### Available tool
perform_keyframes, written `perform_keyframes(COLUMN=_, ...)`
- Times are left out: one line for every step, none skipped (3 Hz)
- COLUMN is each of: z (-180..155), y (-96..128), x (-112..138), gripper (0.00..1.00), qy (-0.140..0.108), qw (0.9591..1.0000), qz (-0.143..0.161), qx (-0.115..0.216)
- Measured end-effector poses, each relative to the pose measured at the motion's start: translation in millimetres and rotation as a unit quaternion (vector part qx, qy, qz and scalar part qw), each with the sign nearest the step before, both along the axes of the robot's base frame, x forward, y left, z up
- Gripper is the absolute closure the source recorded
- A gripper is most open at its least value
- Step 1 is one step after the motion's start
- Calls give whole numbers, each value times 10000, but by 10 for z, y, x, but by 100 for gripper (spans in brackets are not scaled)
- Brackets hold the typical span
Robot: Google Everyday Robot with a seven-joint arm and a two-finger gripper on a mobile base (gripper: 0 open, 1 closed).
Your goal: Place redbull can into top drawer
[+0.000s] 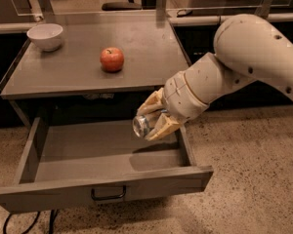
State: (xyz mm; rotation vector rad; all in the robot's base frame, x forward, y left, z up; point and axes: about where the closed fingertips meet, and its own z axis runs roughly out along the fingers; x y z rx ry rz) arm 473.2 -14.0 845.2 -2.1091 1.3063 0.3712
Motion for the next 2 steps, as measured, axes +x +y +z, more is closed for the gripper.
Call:
perform_keyframes(z=-6, y=-2, x=-4, gripper=100, qy=9, qw=10000, qz=5, qx=-9)
perform_keyframes(z=-181, y=163, x=53, gripper=100, qy=84, qw=9976, qz=338, qx=600)
